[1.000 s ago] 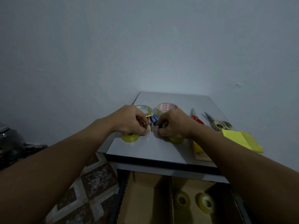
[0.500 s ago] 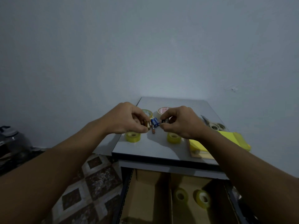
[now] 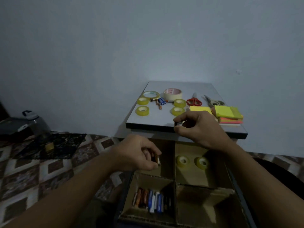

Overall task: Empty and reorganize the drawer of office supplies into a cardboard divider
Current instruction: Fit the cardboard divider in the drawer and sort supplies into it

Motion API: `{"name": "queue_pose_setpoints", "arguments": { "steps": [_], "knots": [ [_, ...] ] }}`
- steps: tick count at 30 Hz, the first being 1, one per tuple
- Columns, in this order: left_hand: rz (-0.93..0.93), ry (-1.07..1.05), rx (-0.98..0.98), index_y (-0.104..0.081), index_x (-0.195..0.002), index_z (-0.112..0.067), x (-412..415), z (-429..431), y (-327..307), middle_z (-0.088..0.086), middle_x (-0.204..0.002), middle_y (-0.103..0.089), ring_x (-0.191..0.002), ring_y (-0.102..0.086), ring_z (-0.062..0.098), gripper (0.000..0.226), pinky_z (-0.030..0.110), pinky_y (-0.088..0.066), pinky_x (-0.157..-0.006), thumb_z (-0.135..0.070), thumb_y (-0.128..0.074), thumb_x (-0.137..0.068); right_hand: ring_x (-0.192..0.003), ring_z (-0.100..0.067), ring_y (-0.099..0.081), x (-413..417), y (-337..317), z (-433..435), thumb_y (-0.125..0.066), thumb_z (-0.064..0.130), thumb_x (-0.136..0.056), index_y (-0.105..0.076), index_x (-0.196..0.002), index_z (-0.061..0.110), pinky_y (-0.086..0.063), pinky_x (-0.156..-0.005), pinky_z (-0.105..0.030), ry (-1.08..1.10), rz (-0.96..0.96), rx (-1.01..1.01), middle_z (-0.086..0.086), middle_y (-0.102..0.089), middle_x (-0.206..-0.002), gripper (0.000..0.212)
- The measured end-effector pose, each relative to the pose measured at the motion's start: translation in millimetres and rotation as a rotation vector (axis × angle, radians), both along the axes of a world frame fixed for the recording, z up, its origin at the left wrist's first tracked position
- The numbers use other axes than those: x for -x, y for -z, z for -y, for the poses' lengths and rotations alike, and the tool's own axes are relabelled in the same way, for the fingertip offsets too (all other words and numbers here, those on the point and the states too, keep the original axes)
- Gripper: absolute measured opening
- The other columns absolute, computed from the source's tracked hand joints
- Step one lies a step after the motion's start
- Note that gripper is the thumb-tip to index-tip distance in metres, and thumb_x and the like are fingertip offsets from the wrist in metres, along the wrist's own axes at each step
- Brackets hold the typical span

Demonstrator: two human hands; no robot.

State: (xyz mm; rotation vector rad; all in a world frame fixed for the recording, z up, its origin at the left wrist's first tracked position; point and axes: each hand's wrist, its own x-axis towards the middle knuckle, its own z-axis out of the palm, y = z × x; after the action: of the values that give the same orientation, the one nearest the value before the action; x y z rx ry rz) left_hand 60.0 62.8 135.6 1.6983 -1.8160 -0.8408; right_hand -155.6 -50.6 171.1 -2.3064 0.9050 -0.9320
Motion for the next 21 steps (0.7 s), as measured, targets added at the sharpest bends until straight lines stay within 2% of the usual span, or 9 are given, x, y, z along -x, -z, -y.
{"name": "queue_pose_setpoints", "arguments": {
  "steps": [5, 7, 10, 13, 16, 18, 21],
  "knots": [
    [0.239, 0.178, -0.133, -0.068, -0.119, -0.029, 18.9, -16.6, 43.8, -0.01, -0.099, -0.064, -0.083, -0.067, 0.009, 0.039, 0.028, -0.06, -0.077, -0.033, -0.079, -0.081, -0.066, 0.0, -0.063, 14.1, 16.7, -21.7, -0.075, 0.025, -0.083, -0.072, -0.102, 0.022, -0.049, -0.058, -0.014, -0.027, -0.005, -0.088, 0.009, -0.068, -0.075, 0.02],
    [0.334, 0.252, -0.218, -0.064, -0.125, -0.029, 26.5, -14.9, 56.9, -0.011, -0.099, -0.062, -0.085, -0.065, 0.009, 0.043, 0.03, -0.06, -0.079, -0.035, -0.075, -0.084, -0.068, -0.002, -0.065, 18.6, 21.9, -28.3, -0.076, 0.027, -0.083, -0.071, -0.104, 0.023, -0.052, -0.06, -0.016, -0.033, -0.002, -0.121, 0.008, -0.07, -0.079, 0.022],
    [0.476, 0.355, -0.151, -0.064, -0.128, -0.022, 38.0, -9.0, 74.6, -0.004, -0.106, -0.063, -0.086, -0.059, 0.006, 0.046, 0.033, -0.057, -0.083, -0.036, -0.074, -0.085, -0.067, -0.001, -0.065, 21.8, 29.6, -35.9, -0.075, 0.03, -0.082, -0.071, -0.105, 0.025, -0.051, -0.059, -0.015, -0.037, -0.003, -0.154, 0.008, -0.07, -0.081, 0.023],
    [0.542, 0.391, -0.077, -0.067, -0.124, -0.016, 43.7, -6.1, 88.9, 0.003, -0.11, -0.064, -0.087, -0.058, 0.011, 0.042, 0.036, -0.056, -0.079, -0.031, -0.073, -0.086, -0.064, 0.002, -0.062, 21.9, 36.9, -41.3, -0.075, 0.03, -0.083, -0.072, -0.104, 0.026, -0.046, -0.057, -0.013, -0.051, 0.001, -0.172, 0.01, -0.068, -0.076, 0.021],
    [0.599, 0.42, -0.04, -0.069, -0.112, -0.011, 44.1, -6.3, 102.0, 0.006, -0.106, -0.063, -0.088, -0.059, 0.017, 0.028, 0.039, -0.055, -0.076, -0.025, -0.071, -0.088, -0.066, 0.003, -0.062, 21.8, 43.8, -47.0, -0.076, 0.027, -0.084, -0.071, -0.104, 0.025, -0.046, -0.058, -0.012, -0.062, 0.007, -0.209, 0.01, -0.068, -0.078, 0.021],
    [0.573, 0.422, -0.001, -0.069, -0.103, -0.009, 43.0, -7.3, 107.7, 0.005, -0.102, -0.063, -0.084, -0.055, 0.011, 0.02, 0.033, -0.052, -0.074, -0.023, -0.07, -0.088, -0.066, 0.004, -0.062, 20.9, 48.1, -49.9, -0.076, 0.026, -0.084, -0.071, -0.105, 0.025, -0.046, -0.059, -0.012, -0.068, 0.005, -0.223, 0.01, -0.068, -0.078, 0.021],
    [0.52, 0.418, 0.015, -0.069, -0.098, -0.011, 40.0, -10.1, 109.7, 0.002, -0.1, -0.064, -0.084, -0.054, 0.004, 0.022, 0.023, -0.048, -0.074, -0.029, -0.073, -0.086, -0.066, 0.005, -0.062, 20.8, 53.6, -51.6, -0.075, 0.026, -0.084, -0.072, -0.106, 0.023, -0.047, -0.059, -0.012, -0.052, -0.002, -0.218, 0.011, -0.067, -0.077, 0.022]
  ]
}}
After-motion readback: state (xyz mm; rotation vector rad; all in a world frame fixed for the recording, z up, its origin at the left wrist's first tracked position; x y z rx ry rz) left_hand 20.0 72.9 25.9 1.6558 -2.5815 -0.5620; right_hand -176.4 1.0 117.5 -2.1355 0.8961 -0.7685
